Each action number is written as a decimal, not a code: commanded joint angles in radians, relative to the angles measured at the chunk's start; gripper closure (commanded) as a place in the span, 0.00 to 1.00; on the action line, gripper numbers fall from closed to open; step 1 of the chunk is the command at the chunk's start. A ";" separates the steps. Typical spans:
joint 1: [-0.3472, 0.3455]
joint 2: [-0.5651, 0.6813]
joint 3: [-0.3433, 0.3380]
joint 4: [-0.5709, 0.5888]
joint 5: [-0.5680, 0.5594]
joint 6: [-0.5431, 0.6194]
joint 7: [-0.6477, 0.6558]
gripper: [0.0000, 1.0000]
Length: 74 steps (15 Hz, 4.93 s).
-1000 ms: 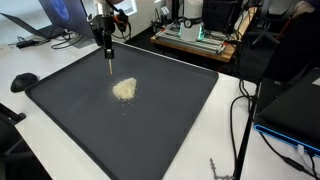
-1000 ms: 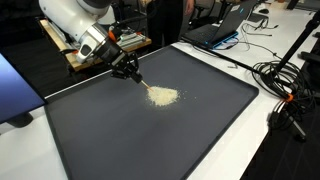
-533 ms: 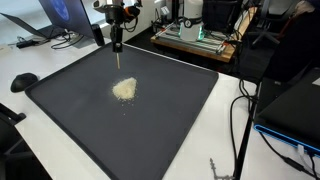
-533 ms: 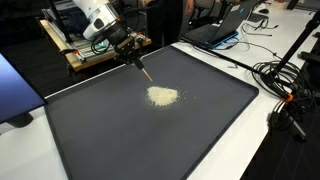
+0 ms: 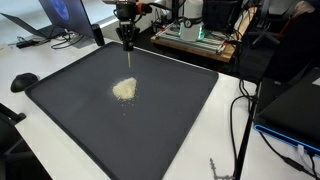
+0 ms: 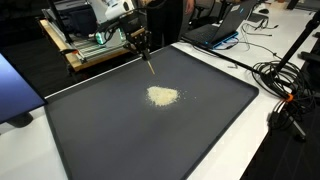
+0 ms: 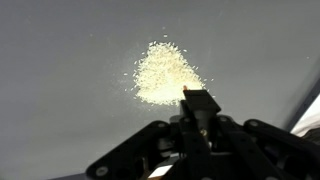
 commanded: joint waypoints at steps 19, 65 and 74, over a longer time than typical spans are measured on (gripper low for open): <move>-0.030 -0.017 0.039 0.012 -1.162 0.003 0.781 0.97; 0.466 0.692 0.230 0.814 -1.825 -0.969 1.150 0.97; 0.392 0.683 0.254 0.858 -1.771 -0.854 0.877 0.97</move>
